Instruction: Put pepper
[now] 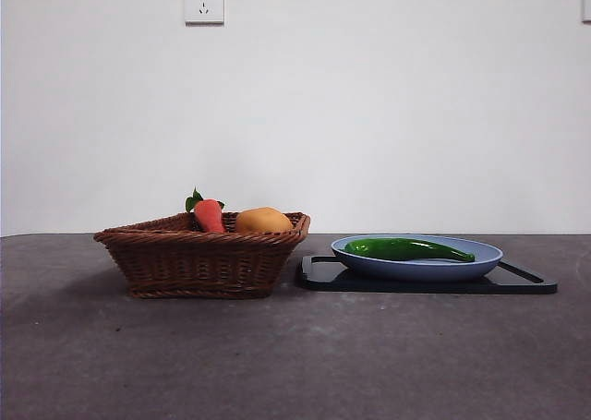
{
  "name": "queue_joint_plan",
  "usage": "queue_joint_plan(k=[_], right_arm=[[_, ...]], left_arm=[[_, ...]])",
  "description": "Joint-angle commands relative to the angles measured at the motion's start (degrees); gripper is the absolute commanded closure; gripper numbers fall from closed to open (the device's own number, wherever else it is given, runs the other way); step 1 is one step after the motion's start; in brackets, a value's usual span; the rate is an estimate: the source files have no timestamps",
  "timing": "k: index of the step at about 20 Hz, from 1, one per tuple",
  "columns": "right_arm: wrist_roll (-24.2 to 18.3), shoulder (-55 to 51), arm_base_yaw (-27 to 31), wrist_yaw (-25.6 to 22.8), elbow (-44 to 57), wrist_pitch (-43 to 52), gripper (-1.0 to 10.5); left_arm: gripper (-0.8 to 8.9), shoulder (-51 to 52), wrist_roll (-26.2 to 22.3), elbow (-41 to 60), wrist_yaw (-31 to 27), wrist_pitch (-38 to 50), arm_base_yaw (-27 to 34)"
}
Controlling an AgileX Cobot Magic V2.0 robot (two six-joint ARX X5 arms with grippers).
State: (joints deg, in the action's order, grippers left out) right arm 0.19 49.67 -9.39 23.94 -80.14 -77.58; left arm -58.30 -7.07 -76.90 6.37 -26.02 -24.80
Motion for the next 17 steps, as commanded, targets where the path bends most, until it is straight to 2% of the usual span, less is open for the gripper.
queue_joint_plan(k=[1, 4, 8, 13, 17], right_arm=[[0.2, 0.3, -0.2, -0.1, -1.0, -0.9, 9.4], [0.2, 0.3, -0.2, -0.1, -1.0, -0.9, 9.4], [0.2, 0.3, -0.2, -0.1, -1.0, -0.9, 9.4], [0.2, 0.3, -0.2, -0.1, -1.0, -0.9, 9.4], [0.2, 0.3, -0.2, -0.1, -1.0, -0.9, 9.4]], left_arm=[[8.05, 7.8, -0.7, 9.2, 0.0, 12.3, 6.6], [8.05, 18.3, -0.7, 23.1, -0.4, 23.5, 14.3], [8.05, 31.8, -0.7, 39.9, -2.6, 29.0, 22.1], [8.05, 44.2, 0.5, 56.3, -3.4, 29.4, 25.3], [8.05, 50.6, 3.1, 65.6, -3.4, 29.4, 26.1]])
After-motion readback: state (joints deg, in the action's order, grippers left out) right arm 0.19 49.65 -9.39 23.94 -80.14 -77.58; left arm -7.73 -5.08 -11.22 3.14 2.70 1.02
